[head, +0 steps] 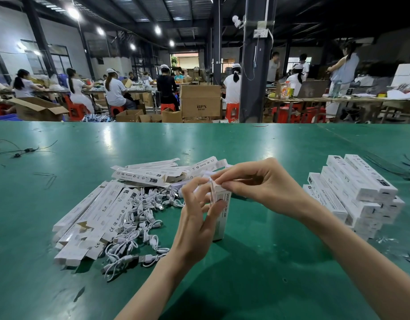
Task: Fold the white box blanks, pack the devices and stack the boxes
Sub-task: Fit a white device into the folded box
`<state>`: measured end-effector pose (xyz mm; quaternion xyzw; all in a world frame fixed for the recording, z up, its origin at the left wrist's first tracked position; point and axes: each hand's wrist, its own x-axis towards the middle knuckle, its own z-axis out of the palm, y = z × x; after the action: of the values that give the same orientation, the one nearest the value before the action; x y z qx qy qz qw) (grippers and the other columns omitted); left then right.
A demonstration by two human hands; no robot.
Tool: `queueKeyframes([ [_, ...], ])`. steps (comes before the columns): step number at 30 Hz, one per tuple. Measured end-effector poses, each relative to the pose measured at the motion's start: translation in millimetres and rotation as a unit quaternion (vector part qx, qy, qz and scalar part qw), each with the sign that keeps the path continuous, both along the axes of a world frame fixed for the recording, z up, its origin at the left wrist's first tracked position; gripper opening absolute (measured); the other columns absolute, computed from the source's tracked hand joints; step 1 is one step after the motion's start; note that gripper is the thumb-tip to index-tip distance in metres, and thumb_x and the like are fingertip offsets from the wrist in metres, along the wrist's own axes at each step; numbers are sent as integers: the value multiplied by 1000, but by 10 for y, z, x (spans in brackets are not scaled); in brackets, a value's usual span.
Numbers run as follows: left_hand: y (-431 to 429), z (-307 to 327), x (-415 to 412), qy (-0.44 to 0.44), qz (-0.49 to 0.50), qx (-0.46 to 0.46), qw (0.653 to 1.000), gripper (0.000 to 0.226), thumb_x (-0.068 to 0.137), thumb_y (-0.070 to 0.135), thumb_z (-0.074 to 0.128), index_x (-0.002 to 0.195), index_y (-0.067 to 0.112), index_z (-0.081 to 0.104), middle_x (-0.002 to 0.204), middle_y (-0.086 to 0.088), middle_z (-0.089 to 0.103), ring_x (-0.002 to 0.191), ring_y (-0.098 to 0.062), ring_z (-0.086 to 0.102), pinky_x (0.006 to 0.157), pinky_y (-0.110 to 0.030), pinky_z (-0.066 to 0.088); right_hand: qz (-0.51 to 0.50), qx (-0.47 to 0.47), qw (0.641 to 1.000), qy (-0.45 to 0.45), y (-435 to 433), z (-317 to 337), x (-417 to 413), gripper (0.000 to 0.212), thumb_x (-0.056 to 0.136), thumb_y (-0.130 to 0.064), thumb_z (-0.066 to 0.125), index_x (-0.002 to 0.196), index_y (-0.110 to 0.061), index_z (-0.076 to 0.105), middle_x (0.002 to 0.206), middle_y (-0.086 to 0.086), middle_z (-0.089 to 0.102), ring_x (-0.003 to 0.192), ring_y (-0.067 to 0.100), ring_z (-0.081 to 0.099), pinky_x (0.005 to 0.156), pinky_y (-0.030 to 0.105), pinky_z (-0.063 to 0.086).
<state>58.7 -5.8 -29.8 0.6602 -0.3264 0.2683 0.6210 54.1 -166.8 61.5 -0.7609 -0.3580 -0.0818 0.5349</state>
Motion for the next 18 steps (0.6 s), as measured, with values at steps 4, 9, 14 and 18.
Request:
queueKeyframes([
  [4, 9, 5, 2, -3, -2, 8, 1000, 40, 96, 21, 52, 121, 43, 31, 120, 3, 61, 96, -18, 65, 80, -25, 49, 8, -13, 1000, -22, -29, -3, 28, 14, 86, 6, 64, 97, 4, 73, 105, 6, 73, 99, 17, 70, 84, 28, 56],
  [9, 16, 10, 2, 5, -7, 7, 1000, 39, 96, 20, 51, 121, 44, 32, 121, 4, 61, 95, -19, 64, 80, -25, 49, 8, -22, 999, -41, -33, -8, 53, 15, 87, 5, 64, 97, 3, 74, 105, 5, 73, 98, 16, 70, 82, 25, 55],
  [14, 12, 28, -1, 8, 5, 11, 1000, 42, 98, 11, 47, 119, 44, 33, 114, 13, 63, 89, -8, 63, 78, -17, 46, -28, -53, 992, -112, -24, -10, 54, 13, 85, 4, 67, 95, 2, 75, 102, 5, 74, 91, 10, 71, 77, 20, 55],
  [18, 18, 25, -9, 19, 6, 8, 1000, 35, 98, 9, 45, 119, 33, 31, 119, 7, 63, 95, -12, 65, 82, -18, 47, -56, -87, 970, -218, 10, -31, 45, 13, 83, 1, 71, 95, 0, 76, 99, 5, 74, 89, 9, 71, 79, 24, 57],
])
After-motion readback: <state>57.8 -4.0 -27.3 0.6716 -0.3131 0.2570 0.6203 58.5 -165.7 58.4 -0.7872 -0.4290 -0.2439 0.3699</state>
